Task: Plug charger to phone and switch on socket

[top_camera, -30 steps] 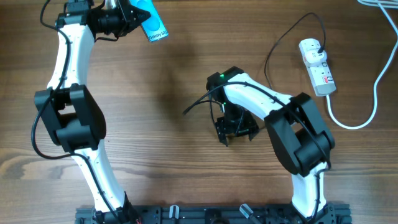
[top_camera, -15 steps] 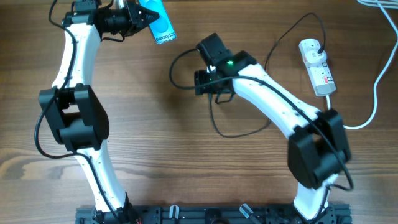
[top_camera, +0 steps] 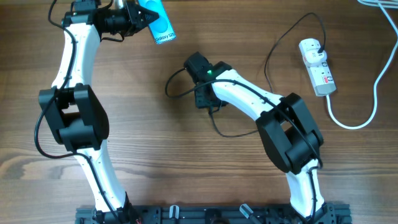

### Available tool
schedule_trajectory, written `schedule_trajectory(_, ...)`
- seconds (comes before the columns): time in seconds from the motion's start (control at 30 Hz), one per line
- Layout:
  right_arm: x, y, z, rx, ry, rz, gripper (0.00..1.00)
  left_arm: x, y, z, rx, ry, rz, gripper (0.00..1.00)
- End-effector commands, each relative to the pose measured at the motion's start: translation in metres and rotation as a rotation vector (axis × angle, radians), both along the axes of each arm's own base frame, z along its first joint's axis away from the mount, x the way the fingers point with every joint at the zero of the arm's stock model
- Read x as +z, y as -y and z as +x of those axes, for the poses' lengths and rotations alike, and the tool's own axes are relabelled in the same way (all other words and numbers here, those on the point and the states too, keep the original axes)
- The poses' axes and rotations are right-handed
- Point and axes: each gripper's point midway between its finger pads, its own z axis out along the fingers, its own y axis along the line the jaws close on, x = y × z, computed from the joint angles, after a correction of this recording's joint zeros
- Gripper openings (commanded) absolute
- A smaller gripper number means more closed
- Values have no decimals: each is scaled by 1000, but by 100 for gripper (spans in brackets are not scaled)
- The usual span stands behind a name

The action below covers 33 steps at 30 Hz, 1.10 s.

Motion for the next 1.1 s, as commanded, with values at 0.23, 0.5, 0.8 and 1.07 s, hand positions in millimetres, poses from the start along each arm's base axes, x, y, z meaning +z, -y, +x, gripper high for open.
schedule_trajectory(0.23,-17,4,6,19,16,-44,27,26,3,-4,-32,72,-15,4)
schedule_trajectory(0.5,-19,2,-5,13,-35,-24,19,26,3,-4,-32,72,-15,4)
schedule_trajectory(0.8,-18,-2,0,17,-16,-11,12,26,3,-4,-32,72,-15,4)
schedule_trajectory(1.07,-10,-7,4,20,-3,16,4,26,3,-4,-33,73,-16,4)
